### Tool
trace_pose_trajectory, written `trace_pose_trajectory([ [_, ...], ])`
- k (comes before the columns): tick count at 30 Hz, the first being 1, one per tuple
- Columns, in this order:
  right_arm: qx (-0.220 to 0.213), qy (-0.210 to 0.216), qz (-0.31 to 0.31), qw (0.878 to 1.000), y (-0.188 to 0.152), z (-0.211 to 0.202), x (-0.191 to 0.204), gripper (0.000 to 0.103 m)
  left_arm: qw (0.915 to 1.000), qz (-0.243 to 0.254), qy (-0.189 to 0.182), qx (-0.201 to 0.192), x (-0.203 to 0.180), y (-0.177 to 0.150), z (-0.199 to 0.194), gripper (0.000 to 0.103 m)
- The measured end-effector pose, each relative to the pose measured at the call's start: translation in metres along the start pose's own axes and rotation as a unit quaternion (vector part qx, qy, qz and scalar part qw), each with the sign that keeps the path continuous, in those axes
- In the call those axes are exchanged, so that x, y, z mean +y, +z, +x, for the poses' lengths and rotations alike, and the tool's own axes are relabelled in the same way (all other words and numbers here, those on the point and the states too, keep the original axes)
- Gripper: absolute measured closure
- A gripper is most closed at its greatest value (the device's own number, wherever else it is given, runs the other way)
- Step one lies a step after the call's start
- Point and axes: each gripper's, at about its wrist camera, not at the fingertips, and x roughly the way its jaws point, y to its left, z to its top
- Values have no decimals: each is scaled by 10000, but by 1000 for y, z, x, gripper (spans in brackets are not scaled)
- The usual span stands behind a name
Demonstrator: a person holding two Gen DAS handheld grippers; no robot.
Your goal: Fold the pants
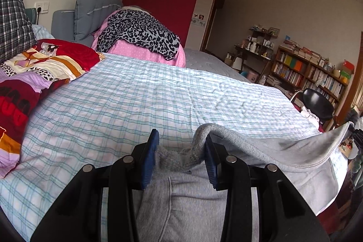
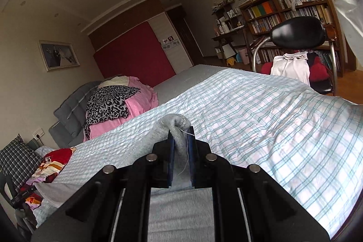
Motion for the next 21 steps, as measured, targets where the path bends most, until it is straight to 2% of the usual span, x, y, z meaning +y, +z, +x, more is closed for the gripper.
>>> trace_pose_trajectory([
  [3,-130,-103,-137,9998,-20,-30,2,93,10000,20,6,-83,2,-17,-18,65],
  [9,-76,-196,151,9997,-63,-65,-25,92,9996,34,-154,-235,4,-51,-46,65],
  [15,73,-50,476,9988,-101,-83,-56,92,9983,566,-25,-131,-4,-82,-57,65],
  [21,194,20,300,9994,-119,-95,-67,93,9937,1093,235,34,-13,-105,-60,65],
])
